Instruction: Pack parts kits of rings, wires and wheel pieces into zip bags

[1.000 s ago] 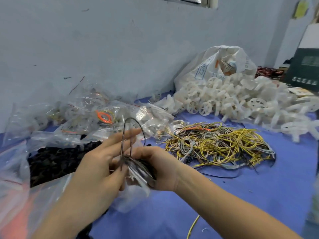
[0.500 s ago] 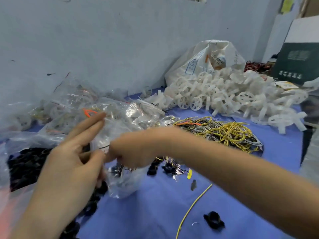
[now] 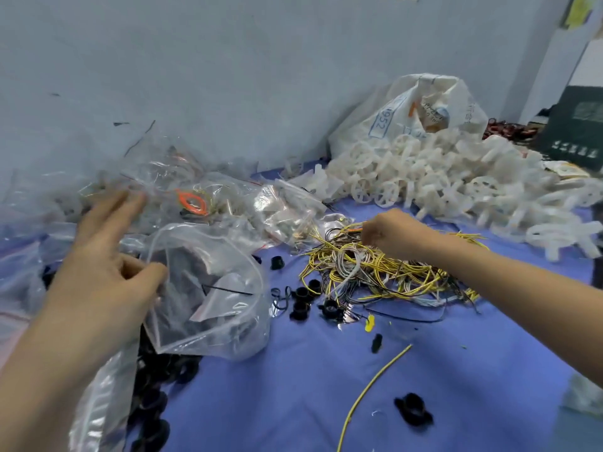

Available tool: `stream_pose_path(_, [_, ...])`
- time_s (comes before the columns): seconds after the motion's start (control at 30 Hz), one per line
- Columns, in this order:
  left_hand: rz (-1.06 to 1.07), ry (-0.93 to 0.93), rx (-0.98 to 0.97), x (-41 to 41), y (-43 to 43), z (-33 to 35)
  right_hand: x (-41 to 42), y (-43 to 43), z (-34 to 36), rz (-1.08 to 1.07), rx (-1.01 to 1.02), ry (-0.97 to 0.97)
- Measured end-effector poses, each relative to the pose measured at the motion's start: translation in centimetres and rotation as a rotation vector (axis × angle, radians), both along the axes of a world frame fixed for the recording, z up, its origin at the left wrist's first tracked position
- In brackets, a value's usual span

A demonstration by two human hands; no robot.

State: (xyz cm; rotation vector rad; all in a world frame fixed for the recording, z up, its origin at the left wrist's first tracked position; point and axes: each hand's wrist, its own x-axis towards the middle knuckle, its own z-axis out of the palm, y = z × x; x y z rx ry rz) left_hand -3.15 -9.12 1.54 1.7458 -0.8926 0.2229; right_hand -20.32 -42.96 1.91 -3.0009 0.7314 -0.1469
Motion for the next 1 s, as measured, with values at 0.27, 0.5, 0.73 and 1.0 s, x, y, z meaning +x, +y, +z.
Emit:
stream_pose_path(0.27, [-0.013,0.107,-0.019,-0.3,0.4,0.6,-1.1,-4.3,-2.5,-0.249,0.056,0.171])
stream_pose_path(0.5, [-0.043,0.081,-0.044,-1.9,0.2,1.0,-0.8,-4.4,-3.0,-0.247,-0.013,0.15])
stream_pose_path(0.73, [-0.17,0.021,0.071,-2.7,0.7,2.0,-0.6,-4.5,-2.0,-0.211,-0.058,0.169])
stream_pose_path(1.0, [-0.265,-0.11,-0.03,-4.0,-0.7,2.0,-1.4,-3.5,0.9,-0.068,0.336,-0.993])
